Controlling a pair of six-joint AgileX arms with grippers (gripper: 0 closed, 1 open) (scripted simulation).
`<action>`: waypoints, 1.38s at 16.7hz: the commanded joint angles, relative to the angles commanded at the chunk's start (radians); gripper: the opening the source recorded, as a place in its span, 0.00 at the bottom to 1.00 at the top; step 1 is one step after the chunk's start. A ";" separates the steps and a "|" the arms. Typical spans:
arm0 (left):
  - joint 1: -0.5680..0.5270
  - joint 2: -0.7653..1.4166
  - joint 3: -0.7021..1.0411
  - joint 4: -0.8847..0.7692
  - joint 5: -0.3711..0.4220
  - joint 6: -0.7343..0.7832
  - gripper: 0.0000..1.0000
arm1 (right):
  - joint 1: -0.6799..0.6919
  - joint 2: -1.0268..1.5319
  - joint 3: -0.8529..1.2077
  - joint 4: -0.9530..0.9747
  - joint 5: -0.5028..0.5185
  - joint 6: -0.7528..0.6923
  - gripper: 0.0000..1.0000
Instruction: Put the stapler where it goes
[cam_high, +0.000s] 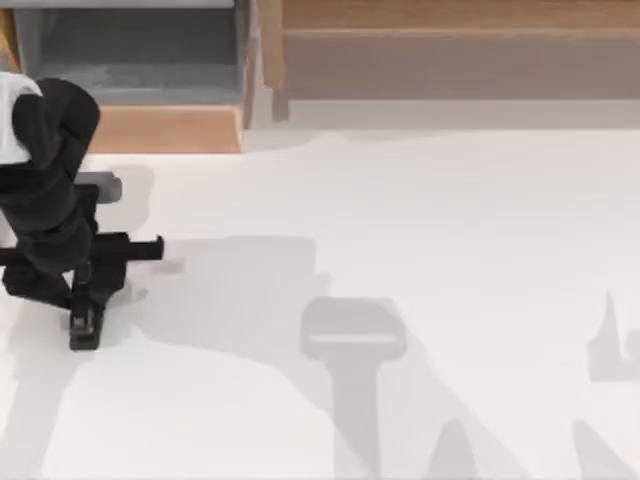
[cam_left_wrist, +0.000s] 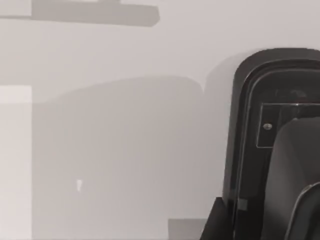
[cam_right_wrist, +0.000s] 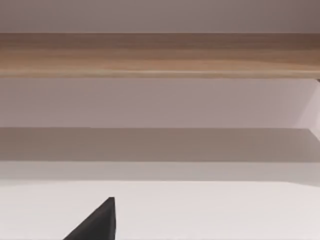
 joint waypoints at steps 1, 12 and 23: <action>0.000 0.000 0.000 0.000 0.000 0.000 0.02 | 0.000 0.000 0.000 0.000 0.000 0.000 1.00; 0.001 -0.011 0.013 -0.017 0.000 0.000 0.00 | 0.000 0.000 0.000 0.000 0.000 0.000 1.00; 0.001 -0.052 0.069 -0.116 0.003 0.012 0.00 | 0.000 0.000 0.000 0.000 0.000 0.000 1.00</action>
